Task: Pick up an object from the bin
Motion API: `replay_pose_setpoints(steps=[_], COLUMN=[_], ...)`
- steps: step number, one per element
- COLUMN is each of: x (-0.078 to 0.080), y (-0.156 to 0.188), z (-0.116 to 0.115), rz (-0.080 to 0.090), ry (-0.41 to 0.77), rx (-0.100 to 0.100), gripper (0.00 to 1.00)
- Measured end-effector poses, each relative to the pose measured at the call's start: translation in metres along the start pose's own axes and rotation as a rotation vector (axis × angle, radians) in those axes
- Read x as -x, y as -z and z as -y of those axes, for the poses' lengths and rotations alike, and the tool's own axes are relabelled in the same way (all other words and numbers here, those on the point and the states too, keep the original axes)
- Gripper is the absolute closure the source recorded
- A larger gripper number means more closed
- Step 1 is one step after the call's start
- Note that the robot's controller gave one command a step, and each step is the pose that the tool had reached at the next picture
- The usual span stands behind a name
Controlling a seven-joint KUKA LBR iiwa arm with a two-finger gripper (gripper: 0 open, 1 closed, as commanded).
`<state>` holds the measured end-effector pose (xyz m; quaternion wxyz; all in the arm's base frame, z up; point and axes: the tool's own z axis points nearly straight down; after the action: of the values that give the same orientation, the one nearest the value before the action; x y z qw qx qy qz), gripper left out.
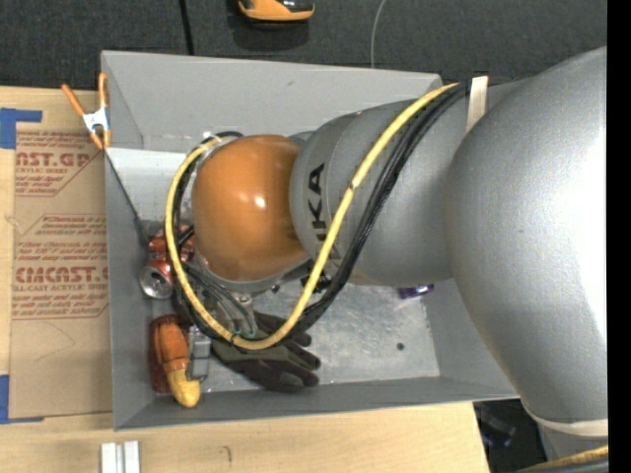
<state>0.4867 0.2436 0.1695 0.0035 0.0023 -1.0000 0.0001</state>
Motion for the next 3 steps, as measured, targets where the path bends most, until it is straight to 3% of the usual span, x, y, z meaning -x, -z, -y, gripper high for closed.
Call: replay_pose_setpoints(steps=[1,2,3], x=[0.002,0.011,0.011], y=[0.005,-0.066,-0.099], z=[0.001,0.031,0.053], rz=[0.007,0.012,0.009], ry=[-0.003,0.039,-0.094], rx=[0.002,0.002,0.003], gripper=[0.00,0.00,1.00])
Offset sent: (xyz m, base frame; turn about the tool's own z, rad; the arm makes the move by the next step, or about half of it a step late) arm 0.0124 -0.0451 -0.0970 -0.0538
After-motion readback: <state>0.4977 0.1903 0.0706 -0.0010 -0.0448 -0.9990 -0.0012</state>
